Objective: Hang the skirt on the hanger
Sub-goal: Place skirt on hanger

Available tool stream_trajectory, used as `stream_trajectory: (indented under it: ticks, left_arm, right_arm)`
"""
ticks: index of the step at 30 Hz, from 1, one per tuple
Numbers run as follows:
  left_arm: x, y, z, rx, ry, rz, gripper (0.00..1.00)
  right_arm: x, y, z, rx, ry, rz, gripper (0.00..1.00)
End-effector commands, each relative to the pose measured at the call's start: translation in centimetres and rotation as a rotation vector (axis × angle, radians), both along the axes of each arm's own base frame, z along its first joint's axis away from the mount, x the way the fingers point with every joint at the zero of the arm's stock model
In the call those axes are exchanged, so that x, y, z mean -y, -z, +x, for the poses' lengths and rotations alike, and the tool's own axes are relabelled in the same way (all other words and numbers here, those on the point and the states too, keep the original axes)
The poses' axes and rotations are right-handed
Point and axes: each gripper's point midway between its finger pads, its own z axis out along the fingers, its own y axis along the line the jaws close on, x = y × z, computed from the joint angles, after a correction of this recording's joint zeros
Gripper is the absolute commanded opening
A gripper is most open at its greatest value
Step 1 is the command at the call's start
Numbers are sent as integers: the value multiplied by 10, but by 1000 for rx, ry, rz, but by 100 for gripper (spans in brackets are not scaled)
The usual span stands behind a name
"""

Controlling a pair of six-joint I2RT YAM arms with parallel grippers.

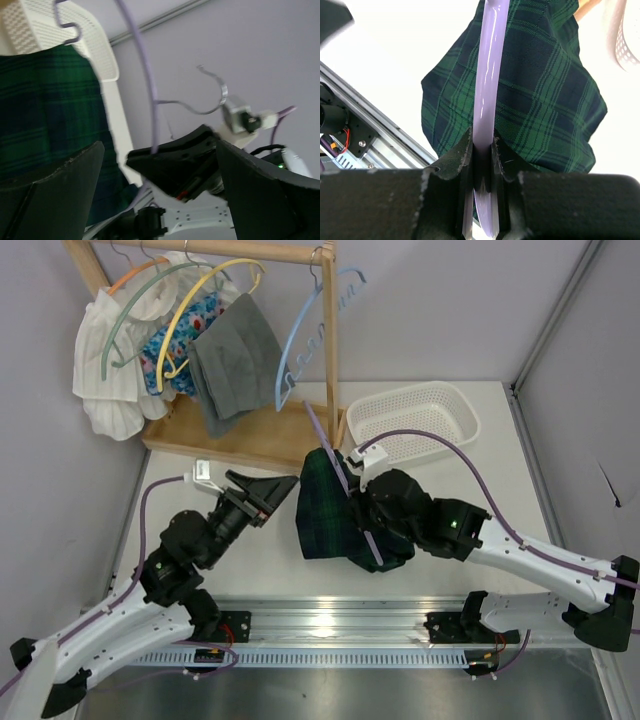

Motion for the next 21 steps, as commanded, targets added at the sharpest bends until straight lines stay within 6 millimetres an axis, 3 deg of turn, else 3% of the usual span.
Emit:
stream_trajectory:
  ticks: [1, 3, 5, 9, 13, 14, 15, 16, 17, 18, 19, 21]
  left_arm:
    - [-13, 60, -2, -74, -35, 143, 99]
    - [-16, 71, -4, -71, -37, 101, 98]
    - [-14, 98, -5, -107, -29, 107, 97]
    - [-10, 119, -5, -154, -22, 75, 98]
    - [-3, 108, -2, -81, 9, -29, 99]
    - [-5, 120, 2, -88, 5, -32, 100]
    - [2, 103, -2, -36, 60, -101, 99]
    - [-1, 117, 1, -49, 57, -105, 99]
    - [0, 116, 1, -45, 71, -137, 100]
    - [2, 101, -2, 4, 102, -188, 99]
    - [3, 115, -1, -18, 103, -177, 99]
    - [3, 107, -3, 16, 120, -211, 99]
  right_arm:
    - [-4, -55, 12, 91, 35, 145, 0]
    - [-4, -52, 13, 87, 27, 143, 0]
    - [-4, -51, 10, 78, 5, 141, 0]
    - [1, -54, 9, 64, -16, 135, 0]
    - [8, -62, 0, 39, -72, 154, 0]
    - [9, -64, -3, 25, -96, 165, 0]
    - [12, -69, -6, 28, -107, 175, 0]
    - [15, -73, -9, 26, -116, 175, 0]
    - [17, -77, -12, 28, -124, 176, 0]
    - [21, -83, -14, 35, -127, 183, 0]
    - [24, -89, -16, 41, -130, 185, 0]
    - [30, -99, -17, 53, -120, 191, 0]
